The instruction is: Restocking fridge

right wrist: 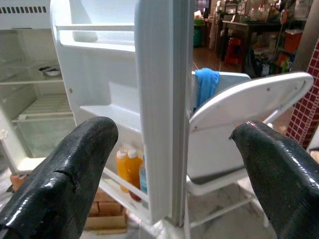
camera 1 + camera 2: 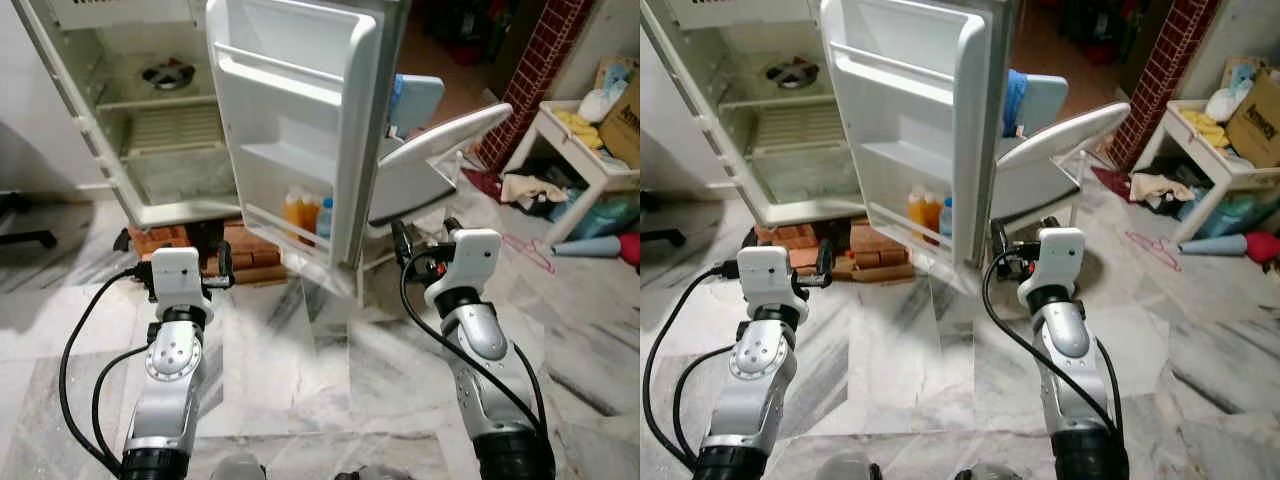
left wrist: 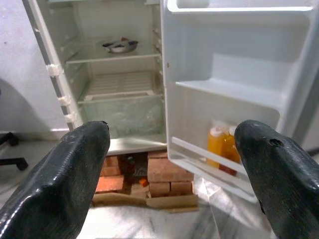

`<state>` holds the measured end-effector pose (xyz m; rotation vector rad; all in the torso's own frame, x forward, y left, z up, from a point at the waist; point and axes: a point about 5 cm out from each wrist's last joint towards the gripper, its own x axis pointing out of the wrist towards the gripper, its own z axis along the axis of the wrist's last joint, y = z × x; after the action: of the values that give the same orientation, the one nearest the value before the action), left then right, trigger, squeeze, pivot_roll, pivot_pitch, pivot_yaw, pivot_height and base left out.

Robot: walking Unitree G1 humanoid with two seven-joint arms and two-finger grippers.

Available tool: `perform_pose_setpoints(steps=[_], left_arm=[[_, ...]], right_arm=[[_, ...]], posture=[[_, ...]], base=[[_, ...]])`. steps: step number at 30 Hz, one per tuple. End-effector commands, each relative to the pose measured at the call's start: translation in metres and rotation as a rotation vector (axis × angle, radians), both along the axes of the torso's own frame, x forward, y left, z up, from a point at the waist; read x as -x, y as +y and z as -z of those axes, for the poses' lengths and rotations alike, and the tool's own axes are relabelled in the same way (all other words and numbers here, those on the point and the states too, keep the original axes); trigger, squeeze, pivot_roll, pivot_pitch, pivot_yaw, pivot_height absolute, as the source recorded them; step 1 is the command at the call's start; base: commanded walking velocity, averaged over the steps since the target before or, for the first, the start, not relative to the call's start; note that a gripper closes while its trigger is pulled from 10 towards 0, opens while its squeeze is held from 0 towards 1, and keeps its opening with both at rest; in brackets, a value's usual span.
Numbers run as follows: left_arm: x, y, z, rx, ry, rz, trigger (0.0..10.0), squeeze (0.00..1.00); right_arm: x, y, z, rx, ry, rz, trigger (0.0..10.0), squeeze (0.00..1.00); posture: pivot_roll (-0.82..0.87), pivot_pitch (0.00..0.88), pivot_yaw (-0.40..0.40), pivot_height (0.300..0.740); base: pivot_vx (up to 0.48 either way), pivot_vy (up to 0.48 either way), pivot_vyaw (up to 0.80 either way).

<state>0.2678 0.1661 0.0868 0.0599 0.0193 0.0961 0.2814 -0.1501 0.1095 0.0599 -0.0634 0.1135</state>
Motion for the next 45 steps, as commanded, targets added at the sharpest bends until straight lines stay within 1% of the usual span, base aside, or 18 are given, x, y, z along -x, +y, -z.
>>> perform_pose_setpoints(steps=[1,4,8,14,20,28,29,31,36,40,42,45], left_arm=[[-0.002,-0.001,-0.003,-0.010,-0.016,0.007,10.0,0.00],[-0.001,-0.001,-0.003,-0.010,-0.015,0.007,10.0,0.00],[0.000,-0.001,-0.002,-0.013,-0.012,0.009,10.0,0.00],[-0.001,-0.003,0.001,-0.020,0.005,0.006,10.0,0.00],[-0.003,-0.003,0.002,-0.052,0.027,-0.013,10.0,0.00],[-0.004,-0.004,0.007,-0.059,0.070,-0.024,10.0,0.00],[-0.004,-0.005,0.009,-0.063,0.087,-0.018,10.0,0.00],[-0.004,-0.006,0.009,-0.063,0.090,-0.019,10.0,0.00],[-0.003,-0.006,0.013,-0.073,0.116,-0.026,10.0,0.00],[-0.003,-0.005,0.013,-0.075,0.123,-0.027,10.0,0.00],[-0.004,-0.005,0.013,-0.078,0.126,-0.034,10.0,0.00],[-0.005,-0.006,0.009,-0.059,0.101,-0.037,10.0,0.00]], right_arm=[[-0.002,-0.001,-0.002,0.005,-0.003,-0.001,10.0,0.00],[-0.001,-0.002,-0.003,0.015,-0.004,-0.002,10.0,0.00],[-0.001,0.000,-0.007,0.027,-0.035,-0.037,10.0,0.00],[0.000,0.003,-0.011,0.034,-0.053,-0.061,10.0,0.00],[-0.002,0.005,-0.013,0.037,-0.062,-0.083,10.0,0.00],[-0.005,0.003,-0.015,0.047,-0.077,-0.099,10.0,0.00],[-0.005,0.004,-0.015,0.033,-0.074,-0.096,10.0,0.00],[-0.005,0.004,-0.015,0.025,-0.074,-0.095,10.0,0.00],[-0.005,0.005,-0.014,0.028,-0.071,-0.110,10.0,0.00],[-0.006,0.007,-0.013,0.025,-0.067,-0.132,10.0,0.00],[-0.008,0.011,-0.010,0.040,-0.037,-0.149,10.0,0.00],[-0.010,0.011,-0.012,0.043,-0.047,-0.146,10.0,0.00]], posture=[[0.03,0.048,-0.026,0.740],[0.03,0.050,-0.027,0.740],[0.03,0.056,-0.028,0.740],[0.03,0.062,-0.032,0.740],[0.03,0.062,-0.033,0.740],[0.04,0.055,-0.037,0.740],[0.04,0.055,-0.037,0.740],[0.04,0.055,-0.037,0.740],[0.04,0.053,-0.037,0.740],[0.04,0.052,-0.036,0.740],[0.04,0.052,-0.036,0.740],[0.04,0.056,-0.033,0.740]], base=[[0.480,0.000,0.00],[0.480,0.000,0.00],[0.480,0.000,0.00],[0.457,0.000,0.56],[0.344,-0.327,0.55],[0.000,-0.453,0.43],[0.000,-0.480,0.00],[0.000,-0.480,0.00],[0.000,-0.480,0.00],[0.000,-0.480,0.00],[0.000,-0.480,0.00],[0.000,-0.160,0.00]])
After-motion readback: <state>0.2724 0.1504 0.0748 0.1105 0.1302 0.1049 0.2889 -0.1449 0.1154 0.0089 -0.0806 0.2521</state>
